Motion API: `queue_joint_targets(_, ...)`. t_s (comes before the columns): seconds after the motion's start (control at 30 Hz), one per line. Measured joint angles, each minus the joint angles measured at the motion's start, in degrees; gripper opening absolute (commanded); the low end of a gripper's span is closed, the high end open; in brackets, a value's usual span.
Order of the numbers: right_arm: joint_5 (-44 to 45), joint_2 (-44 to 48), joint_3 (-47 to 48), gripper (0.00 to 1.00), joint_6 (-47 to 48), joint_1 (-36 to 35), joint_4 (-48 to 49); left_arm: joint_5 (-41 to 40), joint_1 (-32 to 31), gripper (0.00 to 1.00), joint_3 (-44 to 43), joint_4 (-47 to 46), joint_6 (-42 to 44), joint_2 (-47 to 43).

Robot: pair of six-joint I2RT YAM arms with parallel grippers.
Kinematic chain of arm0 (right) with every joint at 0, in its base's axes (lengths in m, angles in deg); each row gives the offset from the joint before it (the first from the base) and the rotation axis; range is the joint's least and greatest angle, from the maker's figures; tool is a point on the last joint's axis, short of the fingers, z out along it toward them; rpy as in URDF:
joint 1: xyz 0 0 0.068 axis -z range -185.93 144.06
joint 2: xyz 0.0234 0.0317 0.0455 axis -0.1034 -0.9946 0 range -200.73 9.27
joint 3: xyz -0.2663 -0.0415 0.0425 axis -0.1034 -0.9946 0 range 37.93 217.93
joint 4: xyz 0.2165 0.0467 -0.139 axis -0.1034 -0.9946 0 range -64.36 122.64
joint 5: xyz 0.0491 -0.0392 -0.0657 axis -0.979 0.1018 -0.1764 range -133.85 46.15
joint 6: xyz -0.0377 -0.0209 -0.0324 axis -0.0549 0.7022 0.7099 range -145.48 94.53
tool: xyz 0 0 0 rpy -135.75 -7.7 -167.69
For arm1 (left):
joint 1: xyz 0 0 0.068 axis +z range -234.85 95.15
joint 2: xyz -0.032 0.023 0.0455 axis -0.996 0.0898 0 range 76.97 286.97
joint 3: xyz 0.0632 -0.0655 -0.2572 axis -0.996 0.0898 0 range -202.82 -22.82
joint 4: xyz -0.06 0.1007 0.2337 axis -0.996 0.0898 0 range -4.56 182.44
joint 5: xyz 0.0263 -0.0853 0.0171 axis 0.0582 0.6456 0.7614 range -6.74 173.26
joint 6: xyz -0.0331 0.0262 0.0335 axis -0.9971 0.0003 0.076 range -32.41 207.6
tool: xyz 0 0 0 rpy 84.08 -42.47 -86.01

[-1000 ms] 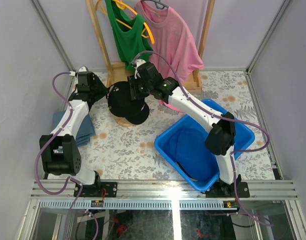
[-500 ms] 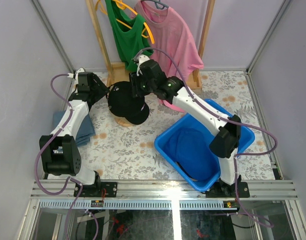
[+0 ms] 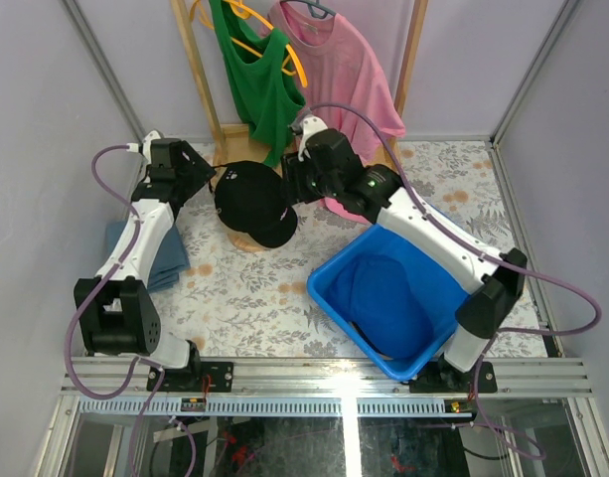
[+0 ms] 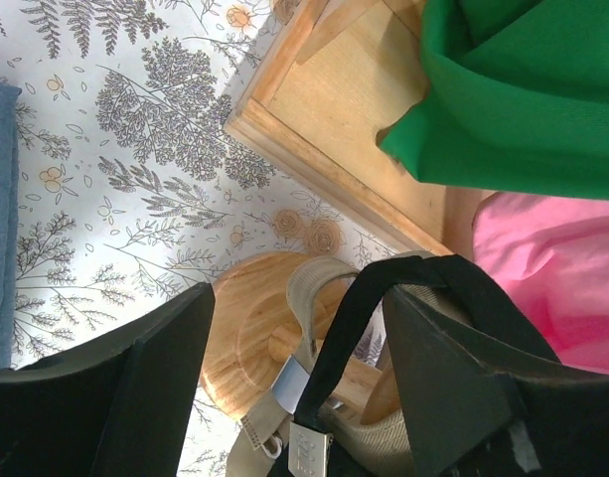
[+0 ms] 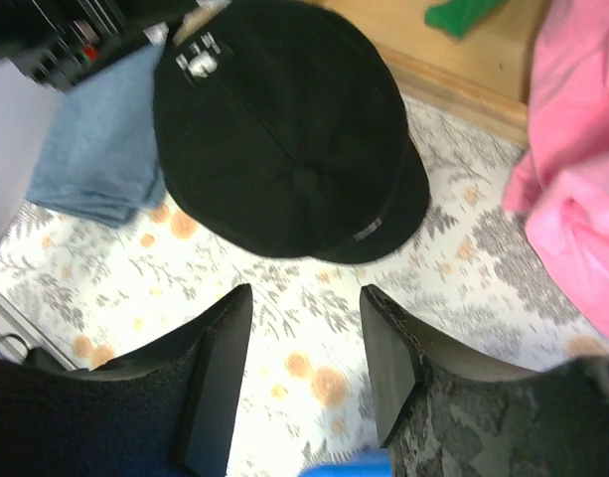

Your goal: Stack the hats

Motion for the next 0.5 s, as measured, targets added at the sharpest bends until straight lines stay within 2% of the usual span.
queue_joint_targets(0.5,9.51,21.59,-21.70,0.66,-0.13,-0.11,-9.29,-1.05,-0.15,0.79,0.00,2.10,-1.77,-0.39)
